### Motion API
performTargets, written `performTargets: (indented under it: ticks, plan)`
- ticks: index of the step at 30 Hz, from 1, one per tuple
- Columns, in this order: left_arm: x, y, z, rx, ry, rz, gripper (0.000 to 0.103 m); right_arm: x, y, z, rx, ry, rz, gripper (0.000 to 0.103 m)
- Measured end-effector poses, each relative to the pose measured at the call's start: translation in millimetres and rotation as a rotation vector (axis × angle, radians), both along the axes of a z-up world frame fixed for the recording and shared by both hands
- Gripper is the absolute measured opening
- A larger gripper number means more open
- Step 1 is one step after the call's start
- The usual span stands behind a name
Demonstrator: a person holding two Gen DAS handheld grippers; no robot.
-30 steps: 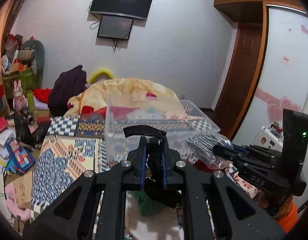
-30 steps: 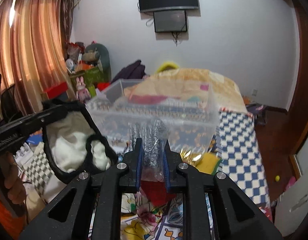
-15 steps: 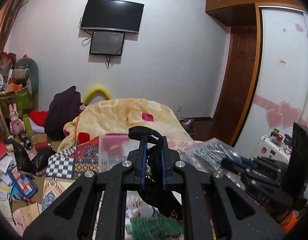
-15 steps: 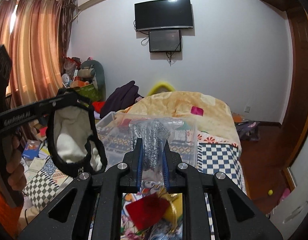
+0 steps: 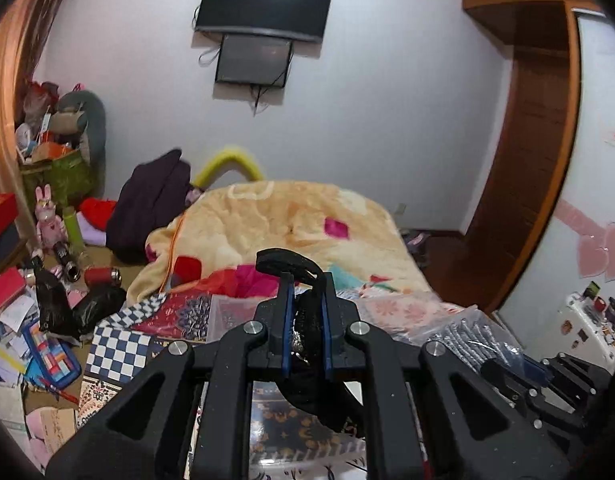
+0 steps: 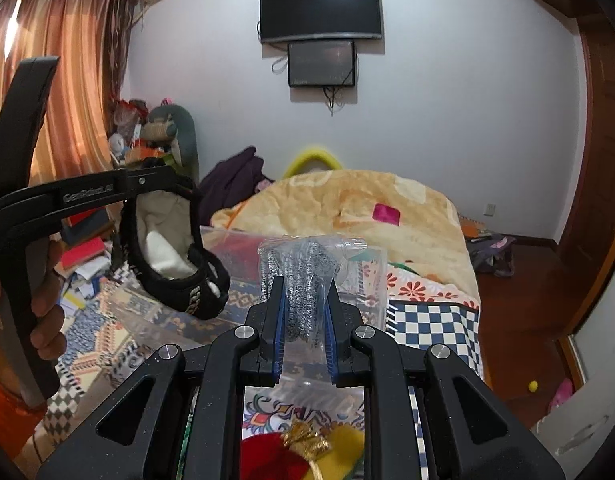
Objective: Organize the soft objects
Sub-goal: 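Carry both held items over the clear box and open both grippers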
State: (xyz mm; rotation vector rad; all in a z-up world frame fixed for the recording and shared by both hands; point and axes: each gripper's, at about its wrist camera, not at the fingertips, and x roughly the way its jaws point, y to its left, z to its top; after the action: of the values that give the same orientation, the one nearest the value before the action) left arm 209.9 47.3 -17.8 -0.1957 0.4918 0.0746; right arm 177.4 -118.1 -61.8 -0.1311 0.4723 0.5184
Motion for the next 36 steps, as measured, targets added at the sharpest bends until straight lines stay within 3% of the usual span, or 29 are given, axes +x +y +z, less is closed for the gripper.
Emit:
performTargets:
  ticks: [6,15,19,24,33,36]
  plan:
    - [22.6,3.3,-38.9,0.010,0.132,-0.025,0.011,22.8,12.8,-14.5,-0.056,0.063,0.013,0.015]
    - [18.8,0.4,-63.2,0.036,0.207,-0.085,0.012,40.7,26.8,-29.3,-0.115,0.147,0.034,0.015]
    - [15.5,2.2,-69.2,0.011,0.232,-0.118,0.019,37.5,26.3,-31.1,-0.121,0.157,0.031,0.017]
    - [5.5,2.7,-72.0,-0.006,0.244,-0.146,0.035,31.6,22.4,-26.8,-0.116,0.153,0.036,0.020]
    - [-23.6,-6.6,-62.5,0.003,0.215,-0.196,0.043,5.7,14.4,-11.3,-0.095,0.083,0.043,0.022]
    - [-39.1,-4.3,-50.7,-0.013,0.173,-0.198,0.052,-6.5,11.5,-1.7,-0.083,0.045,0.047,0.025]
